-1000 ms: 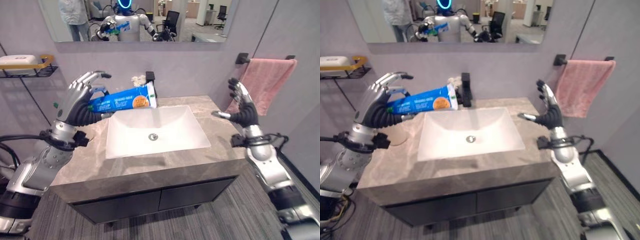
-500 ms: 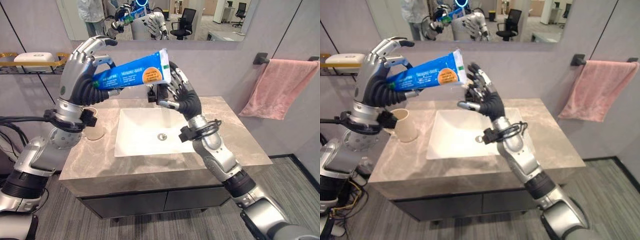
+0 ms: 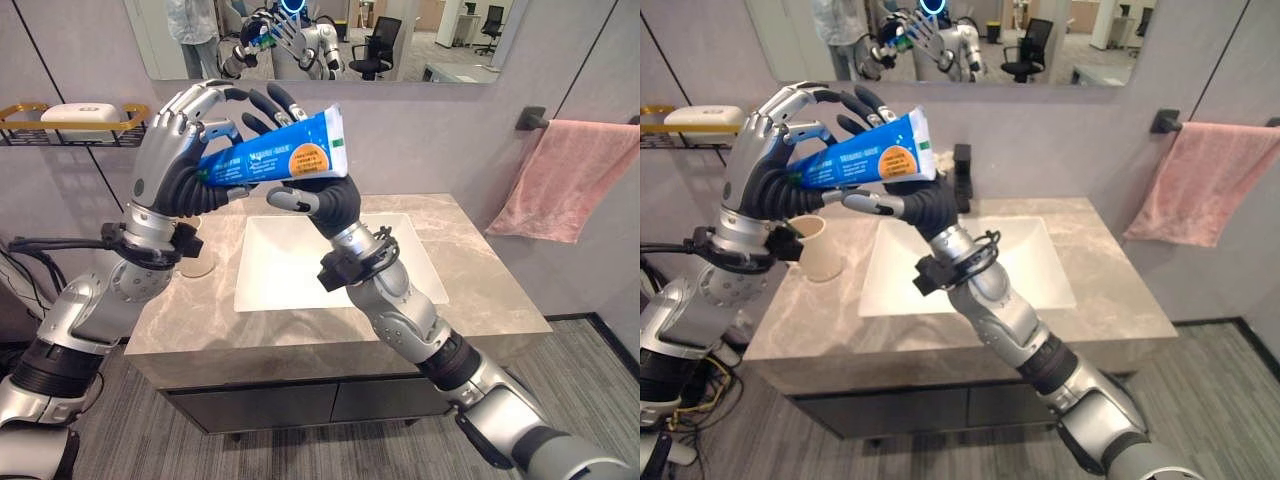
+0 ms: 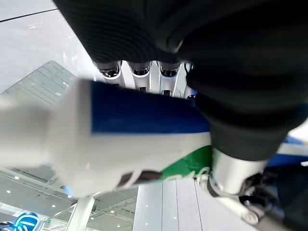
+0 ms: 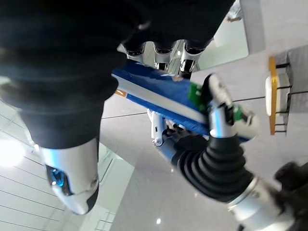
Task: Put brush and paste in cup on sink, flatten towel.
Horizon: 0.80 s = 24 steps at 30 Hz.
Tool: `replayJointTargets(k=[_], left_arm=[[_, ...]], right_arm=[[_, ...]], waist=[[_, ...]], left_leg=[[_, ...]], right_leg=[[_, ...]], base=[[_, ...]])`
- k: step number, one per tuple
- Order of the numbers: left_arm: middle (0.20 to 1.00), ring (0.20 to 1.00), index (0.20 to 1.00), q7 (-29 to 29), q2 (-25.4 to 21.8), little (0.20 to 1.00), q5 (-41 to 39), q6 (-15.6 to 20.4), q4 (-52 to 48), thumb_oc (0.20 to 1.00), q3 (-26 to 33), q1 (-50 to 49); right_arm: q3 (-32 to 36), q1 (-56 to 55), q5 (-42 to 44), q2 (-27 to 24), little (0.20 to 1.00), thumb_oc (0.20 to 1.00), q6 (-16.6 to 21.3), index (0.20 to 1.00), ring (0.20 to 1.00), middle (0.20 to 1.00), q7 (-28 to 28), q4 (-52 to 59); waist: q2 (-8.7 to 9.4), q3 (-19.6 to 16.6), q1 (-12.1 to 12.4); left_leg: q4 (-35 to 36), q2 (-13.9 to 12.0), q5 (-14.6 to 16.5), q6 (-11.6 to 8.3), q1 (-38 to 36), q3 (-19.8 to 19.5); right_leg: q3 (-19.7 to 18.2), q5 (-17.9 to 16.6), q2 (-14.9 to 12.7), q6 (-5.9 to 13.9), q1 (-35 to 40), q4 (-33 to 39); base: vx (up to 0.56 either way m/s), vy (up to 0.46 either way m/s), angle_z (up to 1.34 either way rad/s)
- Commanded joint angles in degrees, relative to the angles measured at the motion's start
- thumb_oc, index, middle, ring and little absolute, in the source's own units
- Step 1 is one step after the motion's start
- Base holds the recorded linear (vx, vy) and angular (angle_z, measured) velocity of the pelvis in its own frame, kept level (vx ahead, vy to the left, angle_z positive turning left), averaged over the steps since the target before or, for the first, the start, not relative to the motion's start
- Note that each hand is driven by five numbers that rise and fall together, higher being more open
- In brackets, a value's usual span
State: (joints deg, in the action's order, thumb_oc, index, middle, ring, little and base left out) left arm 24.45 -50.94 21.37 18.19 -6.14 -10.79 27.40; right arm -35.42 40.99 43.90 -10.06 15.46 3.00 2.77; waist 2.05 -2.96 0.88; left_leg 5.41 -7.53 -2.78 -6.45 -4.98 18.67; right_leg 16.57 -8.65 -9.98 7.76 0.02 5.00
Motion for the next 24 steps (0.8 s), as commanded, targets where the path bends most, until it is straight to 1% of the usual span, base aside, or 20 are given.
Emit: replayJointTargets(k=[1,8,9,10,11,12,13,14,15,16,17,19,20,21,24], left_arm=[[0.200,0.200,0.200,2.6,-1.3,0.200,-0.9,-0.7,-0.8,0.200,-2.8,7.0],[0.200,0.200,0.200,2.1,1.0,0.200,-0.7,-0.9,-1.0,0.200,-4.1,5.4],[0.200,0.200,0.200,2.1,1.3,0.200,-0.9,-0.9,-0.9,0.200,-4.1,5.1],[0.200,0.200,0.200,2.0,1.9,0.200,-1.1,-0.8,-0.9,0.200,-4.0,4.7],[0.200,0.200,0.200,1.8,2.3,0.200,-1.3,-0.8,-0.9,0.200,-4.1,4.4],[0.200,0.200,0.200,1.8,2.3,0.200,-1.3,-0.8,-0.9,0.200,-4.1,4.4],[0.200,0.200,0.200,1.7,3.3,0.200,-1.5,-0.8,-0.9,0.200,-4.3,3.6],[0.200,0.200,0.200,1.7,3.9,0.200,-1.8,-0.8,-0.9,0.200,-4.3,3.1],[0.200,0.200,0.200,1.7,4.0,0.200,-1.8,-0.8,-1.0,0.200,-4.3,3.1],[0.200,0.200,0.200,1.7,5.4,0.200,-2.7,-0.7,-1.0,0.200,-4.4,2.4],[0.200,0.200,0.200,1.6,5.4,0.200,-2.7,-0.7,-1.0,0.200,-4.3,2.4],[0.200,0.200,0.200,1.6,8.2,0.200,-5.0,-0.4,-1.2,0.200,-4.4,0.8],[0.200,0.200,0.200,1.7,8.7,0.200,-5.3,-0.4,-1.2,0.200,-4.6,0.6],[0.200,0.200,0.200,1.7,8.7,0.200,-5.3,-0.4,-1.2,0.200,-4.6,0.6],[0.200,0.200,0.200,1.9,11.2,0.200,-6.7,-0.4,-0.7,0.200,-4.7,-0.7]], right_arm=[[0.5,7.1,1.9,2.9,1.000,1.000,3.8,1.000,1.000,1.000,-0.2,0.7],[0.4,7.2,2.8,4.5,1.000,1.000,4.0,1.000,1.000,1.000,0.3,1.0],[0.2,7.1,3.0,4.6,0.928,0.928,3.9,0.928,0.928,0.928,0.1,1.0],[-0.1,7.2,3.3,4.7,0.740,0.740,3.9,0.740,0.740,0.740,0.0,1.0],[-0.2,7.2,3.4,4.6,0.598,0.598,3.9,0.598,0.598,0.598,-0.1,1.1],[-0.2,7.2,3.4,4.6,0.511,0.511,3.9,0.511,0.511,0.511,-0.1,1.1],[-0.2,7.2,3.7,5.0,0.360,0.360,4.0,0.360,0.360,0.360,-0.2,1.2],[-0.1,7.2,3.9,5.2,0.275,0.275,4.1,0.275,0.275,0.275,-0.2,1.2],[-0.1,7.1,3.9,5.2,0.256,0.256,4.1,0.256,0.256,0.256,-0.2,1.2],[0.2,7.1,3.7,5.3,0.225,0.225,4.3,0.225,0.225,0.225,0.2,1.2],[0.1,7.0,3.7,5.3,0.209,0.209,4.3,0.209,0.209,0.209,0.2,1.2],[0.3,7.1,2.8,5.5,0.225,0.225,4.4,0.225,0.225,0.225,0.7,2.0],[0.3,7.2,2.7,5.4,0.244,0.244,4.5,0.244,0.244,0.244,0.7,2.1],[0.3,7.2,2.7,5.4,0.244,0.244,4.5,0.244,0.244,0.244,0.7,2.1],[0.7,7.4,2.3,5.5,0.269,0.269,4.9,0.269,0.269,0.269,1.2,2.4]], waist=[[1.52,-2.0,1.1],[1.86,-2.0,1.2],[1.92,-2.1,1.1],[1.95,-2.1,1.1],[1.95,-2.1,1.0],[1.93,-2.1,1.0],[2.00,-2.1,1.0],[2.04,-2.1,1.0],[2.02,-2.1,1.0],[2.04,-1.9,0.9],[2.01,-2.0,1.0],[2.01,-1.9,0.8],[2.00,-1.9,0.7],[1.99,-1.9,0.7],[2.00,-2.0,0.6]], left_leg=[[-0.4,-0.4,0.1,0.06,1.5,-4.4],[-0.4,-0.6,0.1,0.12,1.4,-4.5],[-0.4,-0.6,0.0,0.13,1.4,-4.4],[-0.4,-0.6,0.0,0.12,1.4,-4.4],[-0.4,-0.7,0.0,0.13,1.4,-4.4],[-0.4,-0.7,0.0,0.12,1.4,-4.4],[-0.4,-0.8,0.0,0.12,1.4,-4.4],[-0.4,-0.8,-0.1,0.11,1.4,-4.4],[-0.4,-0.8,0.0,0.11,1.3,-4.4],[-0.4,-0.9,-0.2,0.11,1.5,-4.4],[-0.4,-0.9,-0.2,0.10,1.5,-4.3],[-0.4,-1.0,-0.2,0.15,1.6,-4.4],[-0.4,-1.0,-0.2,0.16,1.6,-4.4],[-0.4,-1.1,-0.2,0.16,1.6,-4.4],[-0.4,-1.1,-0.2,0.17,1.5,-4.4]], right_leg=[[1.8,1.9,-4.2,2.97,3.0,-1.2],[1.8,2.1,-4.0,2.74,3.0,-1.2],[1.8,2.1,-4.0,2.70,3.0,-1.2],[1.8,2.1,-3.9,2.63,3.0,-1.2],[1.7,2.1,-3.9,2.61,3.0,-1.2],[1.7,2.1,-3.9,2.60,3.0,-1.2],[1.7,2.1,-3.8,2.56,3.0,-1.2],[1.6,2.2,-3.7,2.53,2.9,-1.2],[1.6,2.2,-3.7,2.53,2.9,-1.2],[1.6,2.2,-3.7,2.49,2.9,-1.2],[1.5,2.2,-3.7,2.48,2.8,-1.3],[1.4,2.3,-3.6,2.42,2.7,-1.4],[1.4,2.3,-3.5,2.39,2.7,-1.4],[1.4,2.3,-3.5,2.38,2.7,-1.4],[1.3,2.4,-3.4,2.30,2.7,-1.4]], base=[[0.00,0.000,0.00],[0.00,0.000,0.00],[0.00,0.000,0.00],[0.00,0.000,0.00],[0.00,0.000,0.00],[0.00,0.000,0.00],[0.00,0.000,0.00],[0.00,0.000,0.00],[0.00,0.000,0.00],[0.00,0.000,0.00],[0.00,0.000,0.00],[0.00,0.000,0.00],[0.00,0.000,0.00],[0.00,0.000,0.00],[0.00,0.000,0.00]])
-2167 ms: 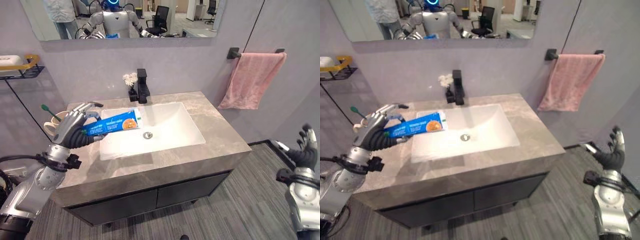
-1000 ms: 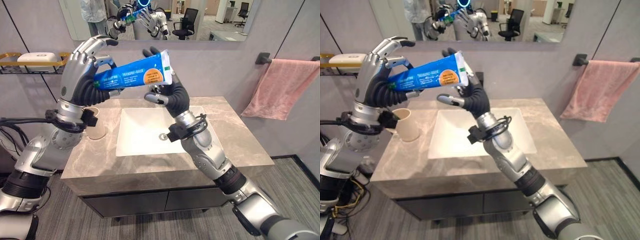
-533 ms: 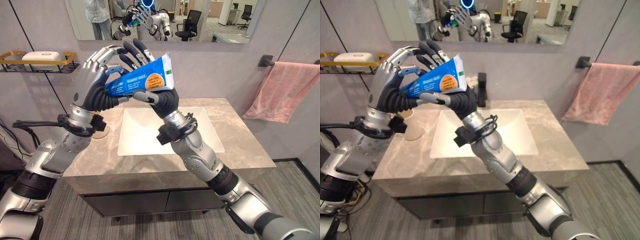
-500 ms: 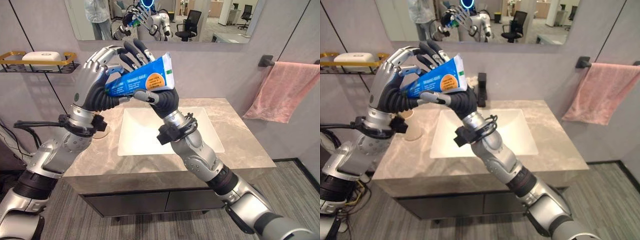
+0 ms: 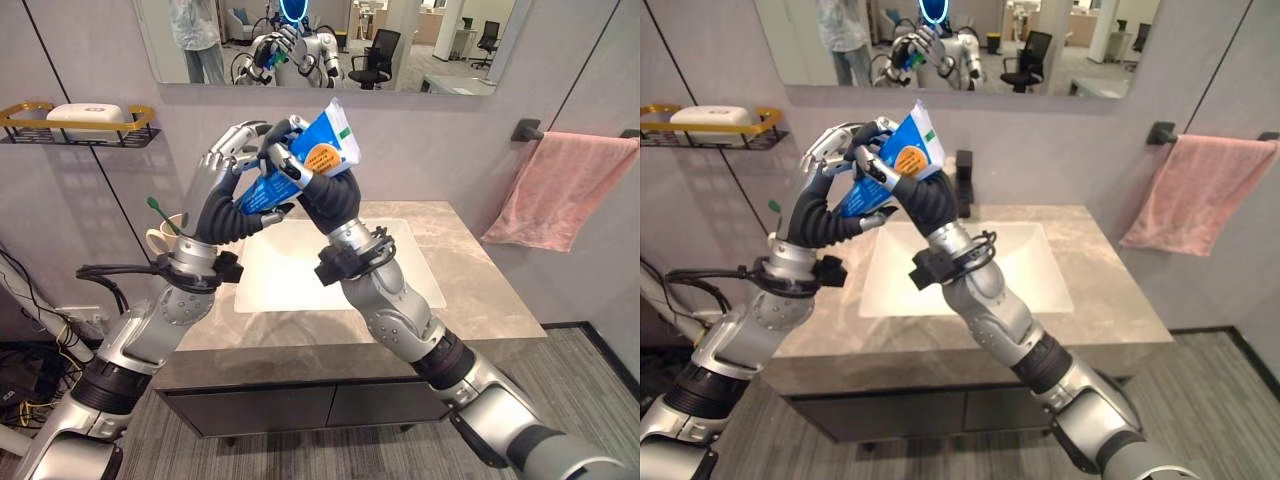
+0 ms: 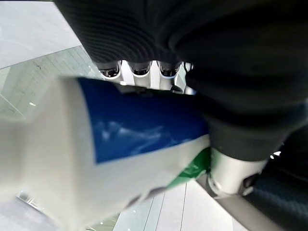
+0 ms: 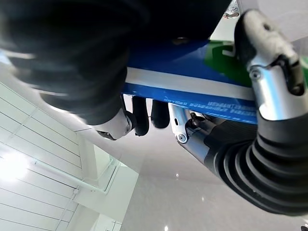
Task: Put brush and paste in cup on sink, flatten towel.
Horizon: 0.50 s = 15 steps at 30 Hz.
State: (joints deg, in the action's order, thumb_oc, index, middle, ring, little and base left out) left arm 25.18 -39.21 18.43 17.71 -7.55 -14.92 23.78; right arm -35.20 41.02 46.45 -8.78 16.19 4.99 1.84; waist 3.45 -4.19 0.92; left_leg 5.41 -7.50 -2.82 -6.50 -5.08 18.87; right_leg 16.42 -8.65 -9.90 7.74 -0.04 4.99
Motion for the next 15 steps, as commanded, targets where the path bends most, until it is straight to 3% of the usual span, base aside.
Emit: replayJointTargets(k=[1,4,9,10,11,12,13,15], left_arm=[[0.200,0.200,0.200,1.1,0.0,0.200,-4.3,0.2,0.8,0.200,-0.4,2.4],[0.200,0.200,0.200,1.4,1.0,0.200,-5.6,0.2,0.9,0.200,-0.2,1.6],[0.200,0.200,0.200,2.3,3.7,0.200,-8.8,0.2,0.6,0.200,0.6,-0.8],[0.297,0.297,0.297,2.3,3.7,0.297,-9.0,0.1,0.6,0.297,0.8,-1.1],[0.526,0.526,0.526,2.4,4.0,0.526,-9.6,0.1,0.5,0.526,1.0,-1.5],[0.586,0.586,0.586,2.4,4.0,0.586,-9.6,0.1,0.5,0.586,1.0,-1.5],[1.000,1.000,1.000,2.5,4.6,1.000,-10.3,-0.3,0.3,1.000,1.4,-2.4],[1.000,1.000,1.000,2.7,4.9,1.000,-10.9,-0.4,0.0,1.000,2.0,-3.2]], right_arm=[[0.6,7.2,-0.3,4.2,0.266,0.266,4.2,0.266,0.266,0.266,-0.7,3.5],[0.8,7.0,-0.6,4.3,0.200,0.200,4.3,0.200,0.200,0.200,-0.3,3.8],[2.3,6.3,-0.9,5.1,0.200,0.200,5.4,0.200,0.200,0.200,1.6,4.5],[2.4,6.2,-1.0,5.2,0.200,0.200,5.4,0.200,0.200,0.200,1.7,4.5],[2.6,6.0,-1.2,5.2,0.200,0.200,5.5,0.200,0.200,0.200,2.1,4.8],[2.6,6.0,-1.2,5.2,0.200,0.200,5.5,0.200,0.200,0.200,2.1,4.8],[3.2,5.7,-1.7,5.4,0.200,0.200,5.8,0.200,0.200,0.200,2.8,5.2],[3.6,5.6,-1.8,5.7,0.200,0.200,6.0,0.200,0.200,0.200,3.4,5.3]], waist=[[0.61,-0.8,0.6],[0.57,-0.7,0.5],[0.45,-0.5,0.4],[0.43,-0.6,0.4],[0.42,-0.6,0.4],[0.40,-0.6,0.4],[0.40,-0.5,0.6],[0.37,-0.5,0.7]], left_leg=[[-0.4,-1.2,-0.1,0.22,1.5,-4.6],[-0.4,-1.2,-0.1,0.25,1.5,-4.6],[-0.4,-1.3,0.0,0.35,1.5,-4.5],[-0.4,-1.3,0.0,0.36,1.4,-4.5],[-0.4,-1.3,0.0,0.38,1.4,-4.5],[-0.4,-1.3,0.0,0.38,1.4,-4.5],[-0.4,-1.3,0.0,0.42,1.4,-4.5],[-0.4,-1.3,0.1,0.47,1.4,-4.5]], right_leg=[[1.4,2.4,-3.4,2.29,2.8,-1.4],[1.4,2.5,-3.5,2.26,2.7,-1.4],[1.3,2.5,-3.4,2.15,2.7,-1.4],[1.3,2.5,-3.4,2.14,2.7,-1.4],[1.3,2.5,-3.4,2.13,2.7,-1.4],[1.2,2.5,-3.4,2.13,2.7,-1.4],[1.3,2.6,-3.4,2.11,2.7,-1.5],[1.3,2.6,-3.4,2.09,2.8,-1.5]], base=[[0.00,0.000,0.00],[0.00,0.000,0.00],[0.00,0.000,0.00],[0.00,0.000,0.00],[0.00,0.000,0.00],[0.00,0.000,0.00],[0.00,0.000,0.00],[0.00,0.000,0.00]])
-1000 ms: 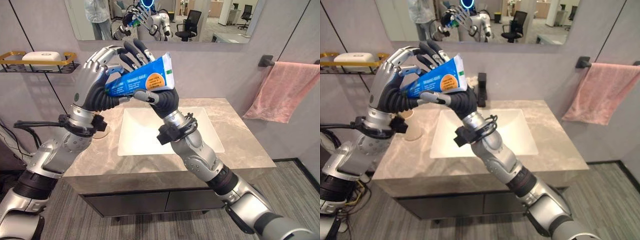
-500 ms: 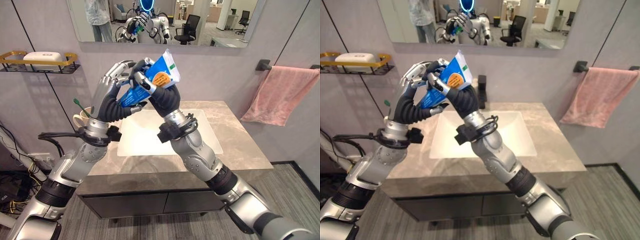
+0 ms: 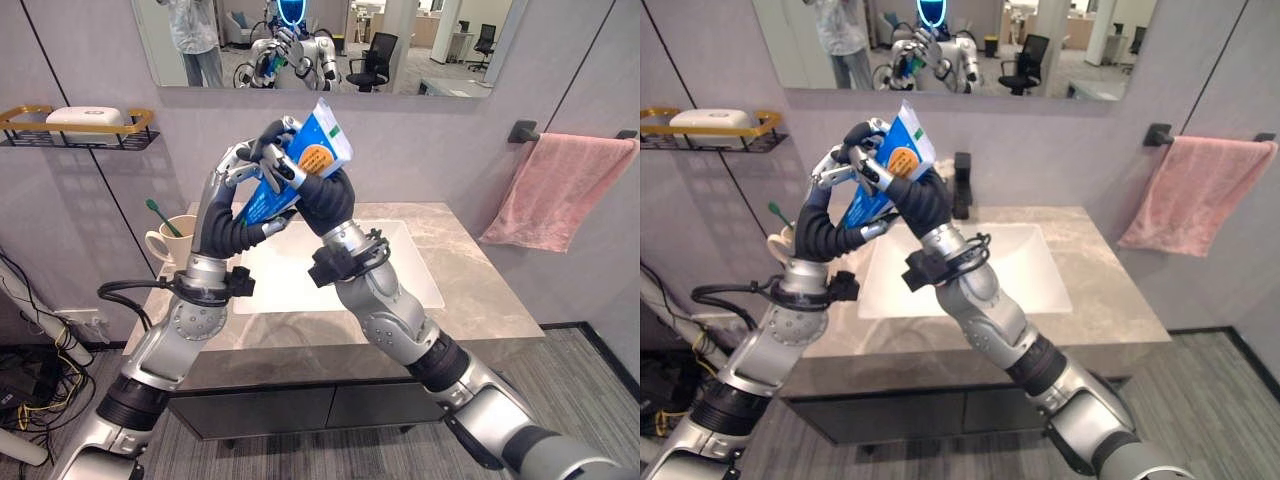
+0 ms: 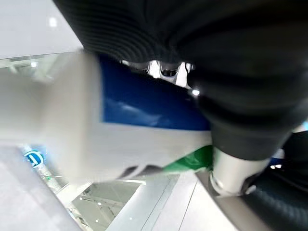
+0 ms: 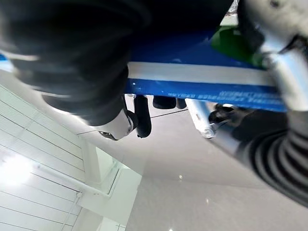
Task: Put brush and paste in cup on sink, flatten towel.
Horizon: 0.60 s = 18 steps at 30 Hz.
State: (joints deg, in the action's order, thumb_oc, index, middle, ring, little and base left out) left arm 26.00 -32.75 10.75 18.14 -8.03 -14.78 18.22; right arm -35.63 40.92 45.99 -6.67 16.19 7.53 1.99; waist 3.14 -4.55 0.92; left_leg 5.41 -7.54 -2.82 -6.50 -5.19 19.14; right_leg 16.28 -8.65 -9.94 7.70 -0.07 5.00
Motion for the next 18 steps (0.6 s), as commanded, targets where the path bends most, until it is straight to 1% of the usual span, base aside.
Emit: replayJointTargets(k=[1,3,4,6,9,10,11,12,13,16,18], left_arm=[[1.000,1.000,1.000,2.0,-1.4,1.000,-3.7,-0.8,0.3,1.000,2.2,2.0],[1.000,1.000,1.000,2.3,-1.0,1.000,-5.0,-0.8,0.2,1.000,2.5,1.6],[1.000,1.000,1.000,2.5,0.2,1.000,-6.7,-1.0,2.3,1.000,1.9,1.0],[1.000,1.000,1.000,2.2,0.0,1.000,-9.2,-0.3,2.0,1.000,4.2,-1.4],[1.000,1.000,1.000,2.3,0.1,1.000,-11.3,0.0,2.6,1.000,5.5,-2.5],[1.000,1.000,1.000,2.5,2.1,1.000,-10.2,1.3,-0.7,1.000,4.5,-4.5],[1.000,1.000,1.000,1.5,3.6,1.000,-10.1,-0.3,-1.0,1.000,3.3,-7.3],[1.000,1.000,1.000,1.5,3.7,1.000,-10.1,-0.5,-1.1,1.000,3.1,-7.4],[1.000,1.000,1.000,0.4,3.5,1.000,-10.0,-1.1,-4.6,1.000,2.8,-10.7],[1.000,1.000,1.000,-0.8,2.5,1.000,-10.4,-1.2,-6.6,1.000,3.2,-12.1],[1.000,1.000,1.000,-1.9,0.4,1.000,-10.1,-0.3,-8.2,1.000,4.6,-15.1]], right_arm=[[4.4,5.7,-1.5,3.7,0.200,0.200,6.0,0.200,0.200,0.200,1.1,5.1],[4.9,5.5,-2.2,4.0,0.200,0.200,6.3,0.200,0.200,0.200,2.1,5.3],[5.1,6.5,-2.1,4.9,0.200,0.200,6.6,0.200,0.200,0.200,3.0,4.3],[7.0,6.5,-2.9,4.1,0.200,0.200,6.9,0.200,0.200,0.200,3.6,5.8],[7.8,6.0,-3.2,3.9,0.200,0.200,7.4,0.200,0.200,0.200,4.2,5.9],[8.5,5.5,-3.9,3.7,0.200,0.200,7.9,0.200,0.200,0.200,4.4,6.8],[9.8,4.0,-5.9,2.1,0.200,0.200,8.2,0.200,0.200,0.200,4.8,8.2],[9.8,3.7,-6.0,2.0,0.200,0.200,8.2,0.200,0.200,0.200,4.9,8.4],[10.1,3.6,-7.5,2.1,0.200,0.200,7.5,0.200,0.200,0.200,6.7,8.4],[10.6,4.3,-8.2,2.1,0.200,0.200,7.3,0.200,0.200,0.200,7.7,7.7],[12.0,5.3,-8.9,1.1,0.200,0.200,7.8,0.200,0.200,0.200,8.4,7.1]], waist=[[0.66,-0.1,0.7],[0.55,-0.1,0.8],[0.47,0.0,1.2],[0.41,0.2,1.5],[0.33,0.2,1.8],[0.56,0.4,1.8],[0.61,0.6,1.9],[0.55,0.5,2.0],[0.54,0.7,2.7],[0.72,0.7,3.1],[0.92,1.2,4.3]], left_leg=[[-0.4,-1.3,0.1,0.48,1.5,-4.8],[-0.4,-1.3,0.0,0.49,1.5,-4.8],[-0.4,-1.2,0.0,0.52,1.7,-5.0],[-0.4,-1.2,-0.1,0.55,1.9,-5.1],[-0.4,-1.2,-0.1,0.59,1.8,-5.1],[-0.4,-1.2,0.0,0.62,1.9,-5.3],[-0.4,-1.1,-0.1,0.71,2.0,-5.4],[-0.4,-1.1,0.0,0.71,2.0,-5.4],[-0.4,-1.1,0.0,0.86,2.3,-5.7],[-0.4,-1.0,-0.1,0.91,2.6,-6.2],[-0.4,-0.7,-0.2,0.93,3.3,-7.1]], right_leg=[[1.4,2.6,-3.4,2.11,2.8,-1.5],[1.4,2.7,-3.4,2.07,2.8,-1.5],[1.6,2.7,-3.4,2.05,2.8,-1.5],[1.7,2.7,-3.4,2.08,2.8,-1.5],[1.7,2.6,-3.4,2.10,2.8,-1.5],[1.8,2.7,-3.4,2.07,2.7,-1.5],[1.8,2.7,-3.4,2.09,2.7,-1.5],[1.9,2.7,-3.4,2.10,2.7,-1.5],[2.1,2.6,-3.5,2.11,2.8,-1.5],[2.5,2.7,-3.6,2.19,2.9,-1.5],[3.3,2.6,-3.8,2.35,3.0,-1.5]], base=[[0.00,0.000,0.00],[0.00,0.000,0.00],[0.00,0.000,0.00],[0.00,0.000,0.00],[0.00,0.000,0.00],[0.00,0.000,0.00],[0.00,0.000,0.00],[0.00,0.000,0.00],[0.00,0.000,0.04],[0.00,0.003,0.06],[-0.01,0.011,0.18]])
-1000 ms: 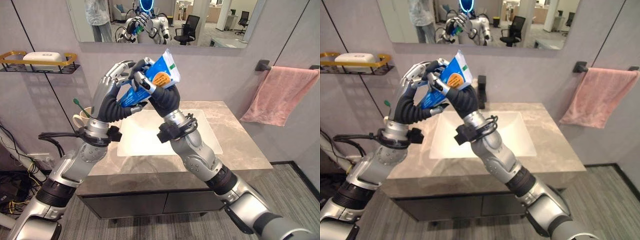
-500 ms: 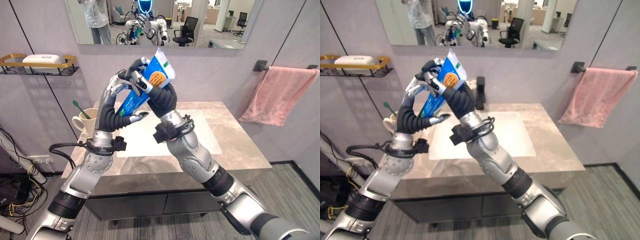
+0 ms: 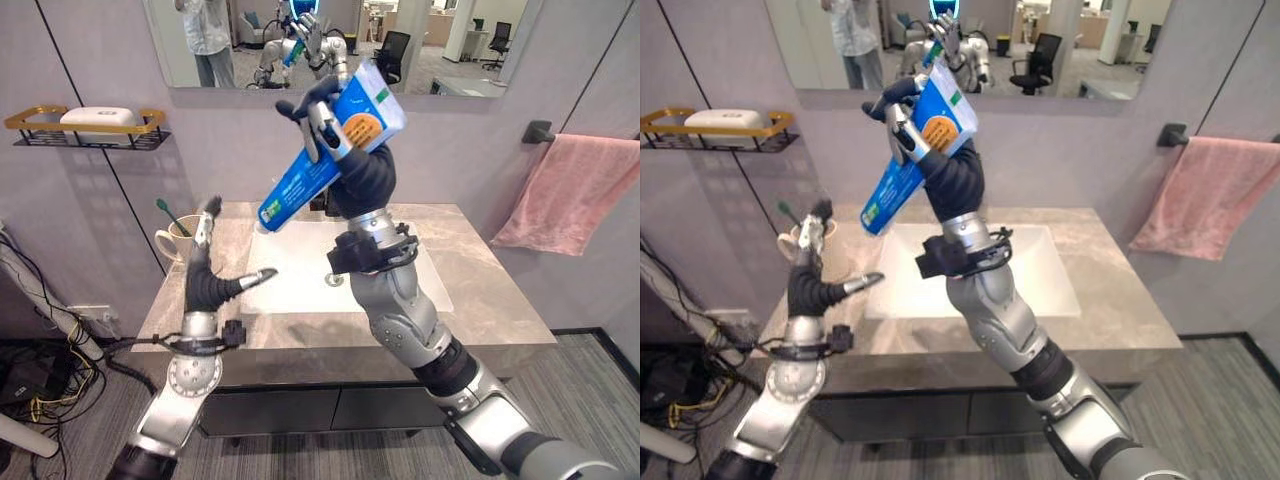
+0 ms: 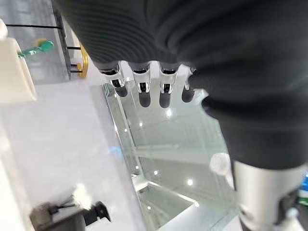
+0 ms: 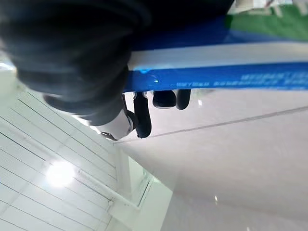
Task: Put brush and paste in cup on sink, flatten towel.
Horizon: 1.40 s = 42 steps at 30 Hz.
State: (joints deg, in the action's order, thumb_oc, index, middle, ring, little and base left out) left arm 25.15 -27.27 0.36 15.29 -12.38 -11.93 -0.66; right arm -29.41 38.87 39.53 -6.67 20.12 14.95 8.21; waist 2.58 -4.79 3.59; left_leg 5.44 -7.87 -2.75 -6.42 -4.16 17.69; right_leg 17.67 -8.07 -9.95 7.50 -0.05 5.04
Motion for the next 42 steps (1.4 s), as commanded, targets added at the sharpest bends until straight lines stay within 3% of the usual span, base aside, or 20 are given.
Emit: replayJointTargets(k=[1,7,11,23,27,30,33,36,40,42], left_arm=[[1.000,1.000,1.000,-1.1,-5.1,1.000,0.3,2.6,-3.9,1.000,1.8,3.7],[1.000,1.000,1.000,-4.8,-7.7,1.000,-4.3,5.1,-4.4,1.000,2.9,-2.5],[1.000,1.000,1.000,-10.5,-12.0,1.000,-10.7,6.7,-4.8,1.000,2.8,-6.1],[1.000,1.000,1.000,-17.8,-20.6,1.000,-17.2,5.9,3.0,1.000,5.2,-12.9],[1.000,1.000,1.000,-19.6,-22.3,1.000,-17.6,5.5,4.3,1.000,4.2,-13.3],[1.000,1.000,1.000,-20.2,-20.8,1.000,-20.5,4.4,6.3,1.000,4.7,-14.6],[1.000,1.000,1.000,-21.1,-20.1,1.000,-21.4,3.4,8.2,1.000,4.9,-16.4],[1.000,1.000,1.000,-23.9,-16.5,1.000,-30.8,-0.5,12.0,1.000,5.6,-19.9],[1.000,1.000,1.000,-26.9,-17.6,1.000,-32.6,-1.4,10.5,1.000,5.9,-22.1],[1.000,1.000,1.000,-27.4,-17.8,1.000,-32.8,-1.6,10.2,1.000,5.7,-22.1]], right_arm=[[5.8,7.3,-2.4,1.1,0.200,0.200,3.9,0.200,0.200,0.200,1.0,0.9],[9.9,9.8,-4.6,-1.3,0.200,0.200,5.0,0.200,0.200,0.200,3.6,-0.6],[13.4,10.8,-7.2,-3.9,0.200,0.200,6.1,0.200,0.200,0.200,5.5,-1.0],[16.9,14.6,-10.0,-9.1,0.200,0.200,6.6,0.200,0.200,0.200,7.5,-6.3],[16.8,15.8,-9.6,-9.3,0.200,0.200,6.6,0.200,0.200,0.200,7.5,-7.7],[16.5,16.0,-9.4,-9.6,0.200,0.200,6.2,0.200,0.200,0.200,7.2,-7.9],[16.4,16.2,-9.0,-10.2,0.200,0.200,5.7,0.200,0.200,0.200,6.9,-8.9],[16.0,16.0,-8.6,-11.0,0.200,0.200,4.6,0.200,0.200,0.200,6.0,-9.0],[14.9,17.7,-10.6,-11.9,0.200,0.200,3.5,0.200,0.200,0.200,6.3,-10.1],[14.5,18.4,-10.8,-12.0,0.200,0.200,3.2,0.200,0.200,0.200,6.3,-10.7]], waist=[[1.50,1.4,1.6],[2.26,2.5,5.5],[2.57,3.7,9.6],[2.57,5.0,16.0],[2.59,5.2,16.8],[2.91,5.2,17.3],[2.96,5.5,18.0],[3.13,5.4,18.0],[3.30,5.7,18.0],[3.45,5.5,17.9]], left_leg=[[-0.4,-0.3,-0.3,0.86,2.3,-5.7],[-0.4,0.5,-1.0,0.78,4.6,-8.8],[-0.4,1.6,-1.8,0.25,7.8,-13.3],[-0.4,5.1,-2.6,0.72,12.3,-19.4],[-0.4,5.7,-2.7,0.88,12.8,-20.2],[-0.4,5.9,-1.5,0.68,12.7,-20.9],[-0.4,6.6,-2.7,1.26,13.4,-20.9],[-0.4,6.6,-1.5,1.18,13.2,-21.1],[-0.4,7.1,-2.7,1.69,13.9,-20.9],[-0.4,6.8,-1.4,1.32,13.6,-21.0]], right_leg=[[1.9,2.0,-3.8,2.56,3.0,-1.5],[5.0,1.7,-4.4,2.81,3.7,-1.2],[9.7,1.6,-4.7,3.33,4.9,-0.5],[16.5,0.6,-6.3,4.47,6.4,-0.3],[17.3,0.3,-6.6,4.77,6.6,-0.3],[16.9,1.0,-6.5,5.36,7.0,-0.2],[18.1,-0.3,-7.1,5.07,6.7,-0.3],[17.3,0.3,-6.8,5.73,6.9,-0.2],[17.8,-1.1,-7.4,5.43,6.0,-0.3],[16.8,-0.3,-7.1,6.03,6.1,-0.2]], base=[[-0.01,0.010,0.13],[-0.01,0.006,0.24],[-0.01,0.007,0.51],[0.02,0.025,0.38],[0.02,0.027,0.20],[0.09,-0.019,0.12],[-0.02,0.026,0.03],[0.02,-0.010,0.01],[-0.02,0.032,0.06],[0.03,-0.011,-0.02]])
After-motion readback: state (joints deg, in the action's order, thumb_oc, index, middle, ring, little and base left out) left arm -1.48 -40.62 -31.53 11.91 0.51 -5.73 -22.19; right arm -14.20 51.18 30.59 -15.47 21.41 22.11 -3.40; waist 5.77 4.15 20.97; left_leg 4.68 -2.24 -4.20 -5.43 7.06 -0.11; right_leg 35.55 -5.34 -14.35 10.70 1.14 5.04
